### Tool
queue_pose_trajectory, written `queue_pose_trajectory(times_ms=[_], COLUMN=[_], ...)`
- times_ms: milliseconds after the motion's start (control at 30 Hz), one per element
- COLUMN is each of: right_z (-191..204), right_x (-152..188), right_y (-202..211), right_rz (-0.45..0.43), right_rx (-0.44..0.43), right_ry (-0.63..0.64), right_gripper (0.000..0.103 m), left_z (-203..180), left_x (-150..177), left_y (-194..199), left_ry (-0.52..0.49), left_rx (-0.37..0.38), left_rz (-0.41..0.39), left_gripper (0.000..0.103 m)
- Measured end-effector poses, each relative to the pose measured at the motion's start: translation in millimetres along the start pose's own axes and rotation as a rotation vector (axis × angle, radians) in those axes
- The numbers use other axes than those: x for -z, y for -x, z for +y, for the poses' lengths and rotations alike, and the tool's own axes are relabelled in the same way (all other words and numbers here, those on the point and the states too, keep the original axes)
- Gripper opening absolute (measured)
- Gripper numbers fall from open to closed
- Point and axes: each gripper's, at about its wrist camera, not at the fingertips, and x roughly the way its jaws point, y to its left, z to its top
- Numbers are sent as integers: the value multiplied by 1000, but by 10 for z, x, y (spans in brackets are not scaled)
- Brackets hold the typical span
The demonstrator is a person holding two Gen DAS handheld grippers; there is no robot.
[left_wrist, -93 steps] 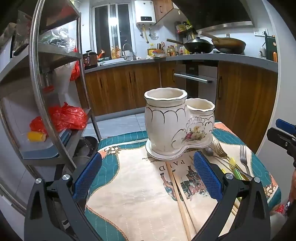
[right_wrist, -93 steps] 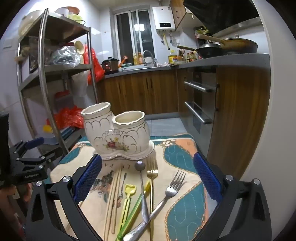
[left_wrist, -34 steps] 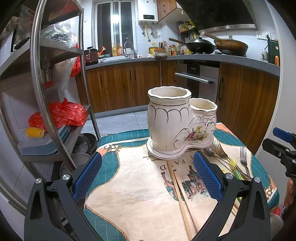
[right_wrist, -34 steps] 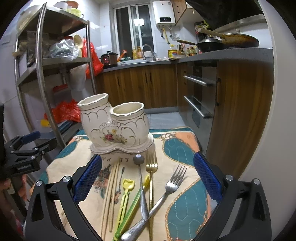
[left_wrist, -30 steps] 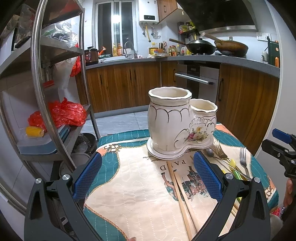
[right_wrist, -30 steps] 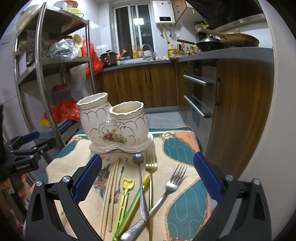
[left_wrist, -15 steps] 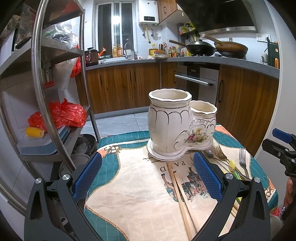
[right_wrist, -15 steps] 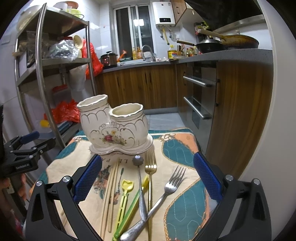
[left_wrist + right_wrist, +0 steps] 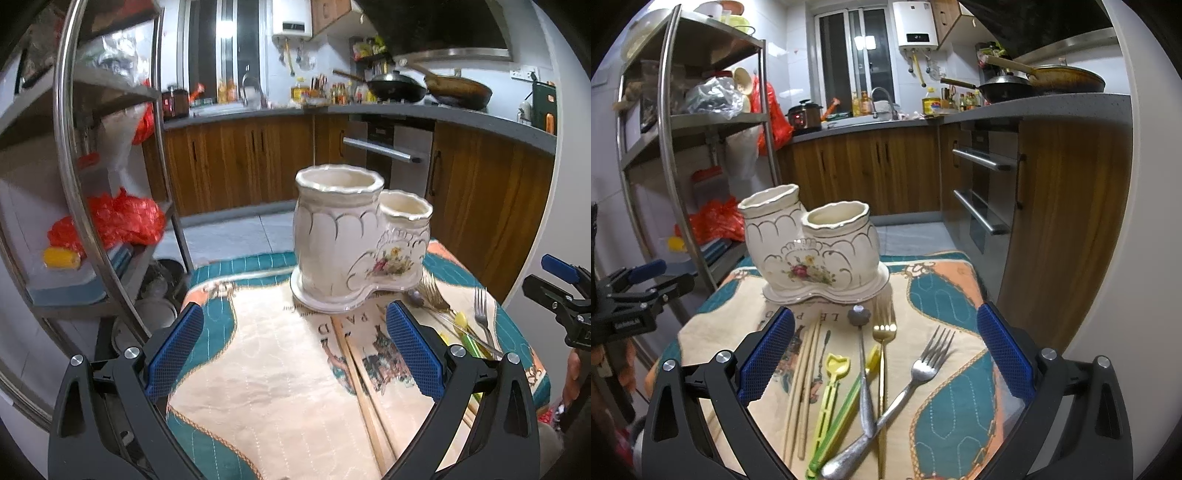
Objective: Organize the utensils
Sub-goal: 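Grasp a wooden chopstick with the left tool while the right tool grasps the silver flower-handled spoon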
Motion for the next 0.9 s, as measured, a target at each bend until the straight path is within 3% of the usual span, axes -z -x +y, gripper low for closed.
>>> queue_pose_trajectory(times_ms=[200, 500, 567, 700, 900], right_z=[-168, -342, -375, -360, -190], right_x=[61, 358, 391, 400, 349], right_y=[-2, -258, -281, -318, -416], right_rz=[44, 244, 270, 313, 361], right_rx=[35, 56, 35, 25, -82], right_ry=[7, 24, 15, 31, 42], right_gripper=[98, 96, 92, 72, 55], left_z=[23, -203, -220, -280, -354], left_x=[87, 452, 476, 507, 537], left_y=[-124, -509, -525, -556, -621], left_ry=[-26, -98, -101, -129, -165], left_rx=[27, 89, 106, 132, 145], left_rz=[84, 281, 296, 330, 363], left_gripper=[97, 76, 73, 62, 46])
